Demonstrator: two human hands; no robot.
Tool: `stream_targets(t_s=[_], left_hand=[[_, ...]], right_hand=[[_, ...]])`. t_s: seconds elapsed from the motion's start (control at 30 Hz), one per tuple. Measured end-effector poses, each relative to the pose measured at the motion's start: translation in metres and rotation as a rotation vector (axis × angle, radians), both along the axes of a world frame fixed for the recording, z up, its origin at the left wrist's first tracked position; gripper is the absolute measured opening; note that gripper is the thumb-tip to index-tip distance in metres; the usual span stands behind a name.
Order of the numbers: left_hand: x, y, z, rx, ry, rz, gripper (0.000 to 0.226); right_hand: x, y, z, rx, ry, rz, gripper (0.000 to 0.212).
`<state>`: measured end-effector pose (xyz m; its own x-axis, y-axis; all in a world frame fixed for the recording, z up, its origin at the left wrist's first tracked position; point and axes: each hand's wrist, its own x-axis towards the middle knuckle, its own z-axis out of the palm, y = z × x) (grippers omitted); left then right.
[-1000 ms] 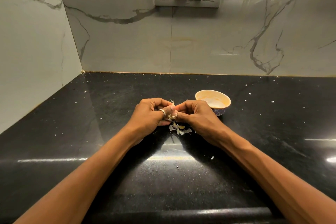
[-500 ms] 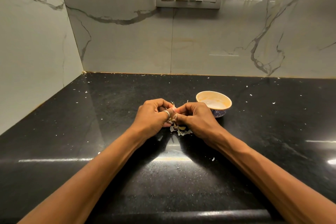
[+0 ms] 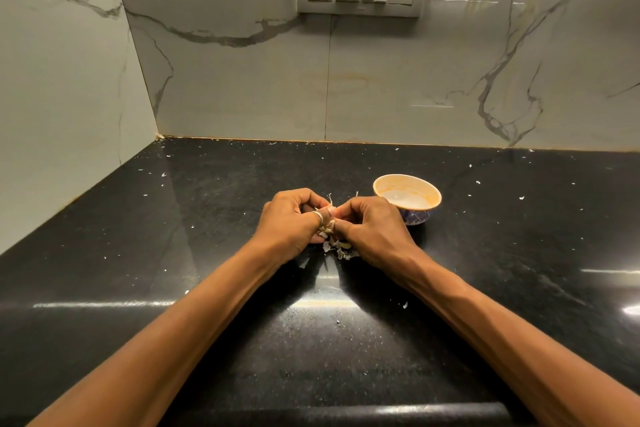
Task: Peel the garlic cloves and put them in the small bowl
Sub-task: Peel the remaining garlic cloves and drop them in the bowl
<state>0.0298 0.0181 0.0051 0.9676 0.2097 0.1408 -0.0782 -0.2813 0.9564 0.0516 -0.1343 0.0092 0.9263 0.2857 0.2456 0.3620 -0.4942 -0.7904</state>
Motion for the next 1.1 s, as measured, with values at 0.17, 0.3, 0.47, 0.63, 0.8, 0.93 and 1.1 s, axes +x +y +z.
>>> stream_targets(t_s=[0.17, 0.3, 0.47, 0.63, 0.8, 0.93, 1.1], left_hand=[[0.003, 0.001, -0.001, -0.035, 0.022, 0.009, 0.006], [0.002, 0.001, -0.001, -0.061, 0.037, 0.012, 0.007], [-0.003, 0.000, 0.002, -0.140, 0.032, -0.028, 0.004], [-0.009, 0.002, 0.007, -0.369, 0.040, -0.135, 0.012], [-0.011, 0.008, 0.010, -0.417, 0.048, -0.171, 0.024], [-0.009, 0.012, 0.011, -0.456, 0.063, -0.196, 0.025], [-0.009, 0.013, 0.011, -0.459, 0.070, -0.207, 0.020]], right_hand=[[0.001, 0.003, -0.003, -0.040, -0.045, -0.035, 0.007], [0.001, 0.004, -0.002, -0.076, -0.082, -0.044, 0.005], [0.003, 0.002, -0.004, 0.018, 0.001, -0.009, 0.006], [0.000, -0.005, 0.004, 0.407, 0.266, 0.161, 0.013], [0.002, -0.008, 0.006, 0.505, 0.365, 0.226, 0.026], [0.006, -0.007, 0.003, 0.484, 0.374, 0.252, 0.030], [0.008, -0.010, -0.001, 0.462, 0.311, 0.280, 0.025]])
